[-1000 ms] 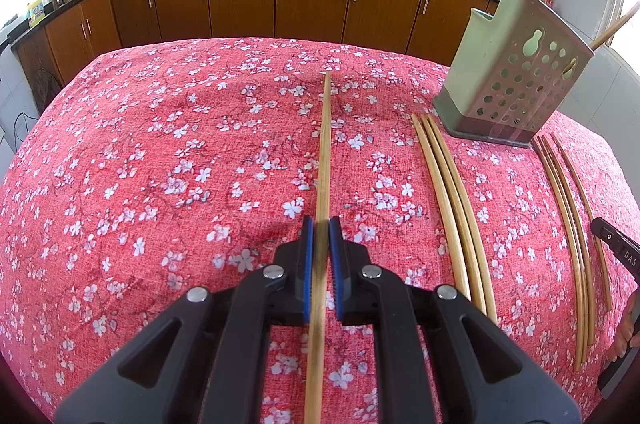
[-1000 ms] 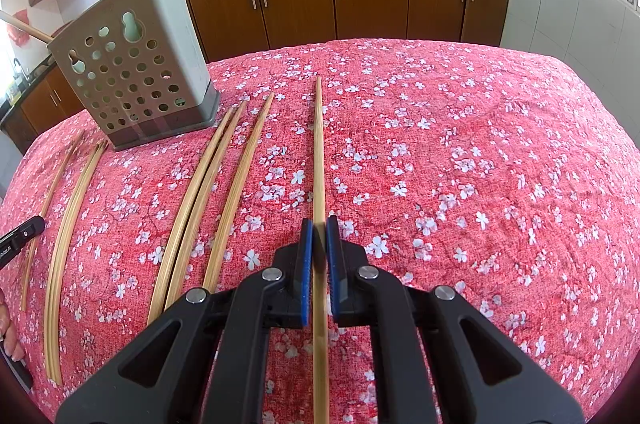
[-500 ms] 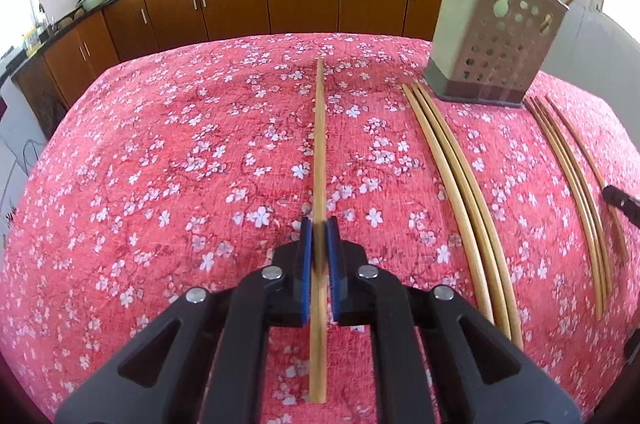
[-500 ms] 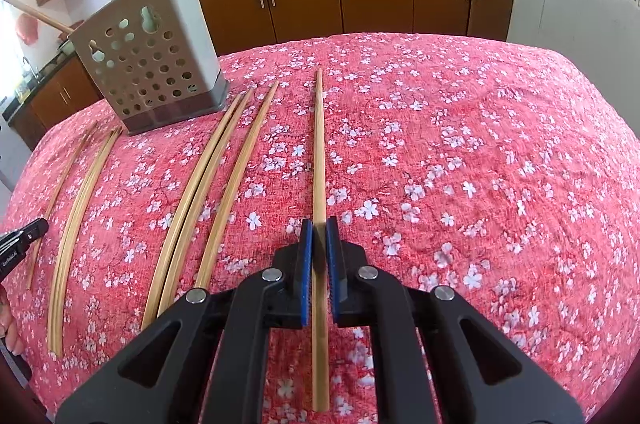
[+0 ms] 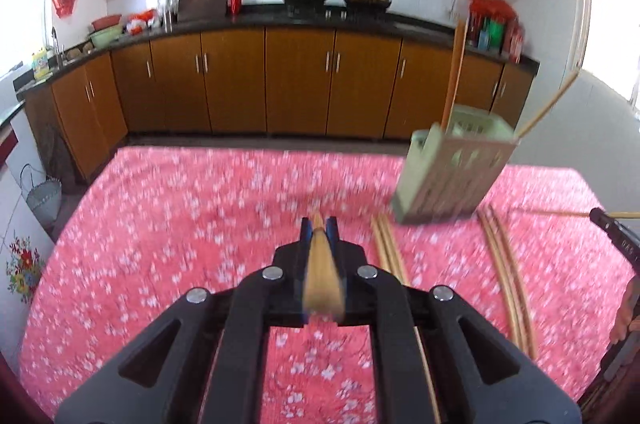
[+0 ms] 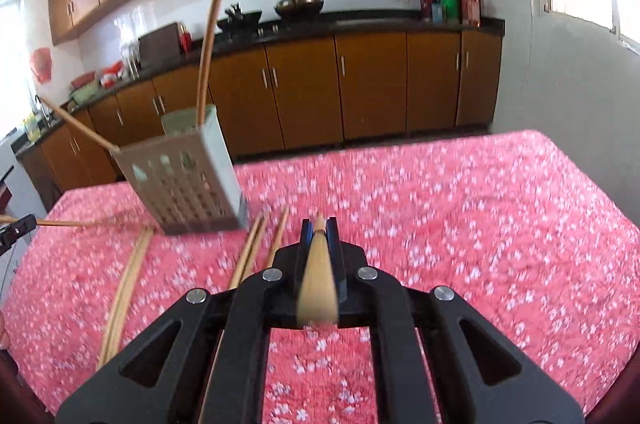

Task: Organize utensils
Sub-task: 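Lift the right tool's chopstick upright into the holder while the left tool does likewise, then open the right tool to release its chopstick while the left tool releases its own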

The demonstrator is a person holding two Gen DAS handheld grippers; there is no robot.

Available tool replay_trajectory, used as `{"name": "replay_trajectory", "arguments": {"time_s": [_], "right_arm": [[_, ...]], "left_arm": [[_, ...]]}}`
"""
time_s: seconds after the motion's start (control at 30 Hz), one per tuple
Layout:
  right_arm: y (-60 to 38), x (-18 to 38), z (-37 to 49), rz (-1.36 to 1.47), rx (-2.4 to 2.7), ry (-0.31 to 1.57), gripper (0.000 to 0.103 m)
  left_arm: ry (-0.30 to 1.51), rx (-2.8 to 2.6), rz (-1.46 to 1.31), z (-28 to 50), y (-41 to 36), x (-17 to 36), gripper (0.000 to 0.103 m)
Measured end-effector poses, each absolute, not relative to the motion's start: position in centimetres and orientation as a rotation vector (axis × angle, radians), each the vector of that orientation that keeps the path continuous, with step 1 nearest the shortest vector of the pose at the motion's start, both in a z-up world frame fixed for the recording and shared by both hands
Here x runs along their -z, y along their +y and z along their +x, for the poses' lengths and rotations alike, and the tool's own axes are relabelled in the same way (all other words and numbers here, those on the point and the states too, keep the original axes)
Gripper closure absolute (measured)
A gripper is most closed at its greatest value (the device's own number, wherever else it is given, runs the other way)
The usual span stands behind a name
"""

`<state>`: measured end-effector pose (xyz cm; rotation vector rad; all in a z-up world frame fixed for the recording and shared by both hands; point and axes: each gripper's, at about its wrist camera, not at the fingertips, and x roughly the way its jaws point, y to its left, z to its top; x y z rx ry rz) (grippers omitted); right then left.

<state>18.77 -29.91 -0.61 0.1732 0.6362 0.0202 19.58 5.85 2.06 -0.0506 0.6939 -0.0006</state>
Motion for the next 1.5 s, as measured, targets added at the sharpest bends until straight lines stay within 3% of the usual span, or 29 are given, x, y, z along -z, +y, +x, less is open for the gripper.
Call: {"name": "replay_trajectory", "arguments": {"time_s": [0.73, 1.03, 1.5], "right_arm": [[-26.3, -12.9, 18.9, 0.237, -0.222, 0.26, 0.095], [-23.9, -13.1, 22.1, 0.21, -0.203, 0.176, 0.095], [-22.7, -8.7, 25.3, 0.203, -0.194, 0.345, 0.094]], "left_arm": [[0.494, 0.251, -0.107, 19.5, 0.3, -14.5, 0.095], [0.446, 0.224, -0.078, 23.6, -2.2, -15.4, 0.095], [0.543, 0.219, -0.127, 27.5, -2.2, -11.4, 0.092]]}}
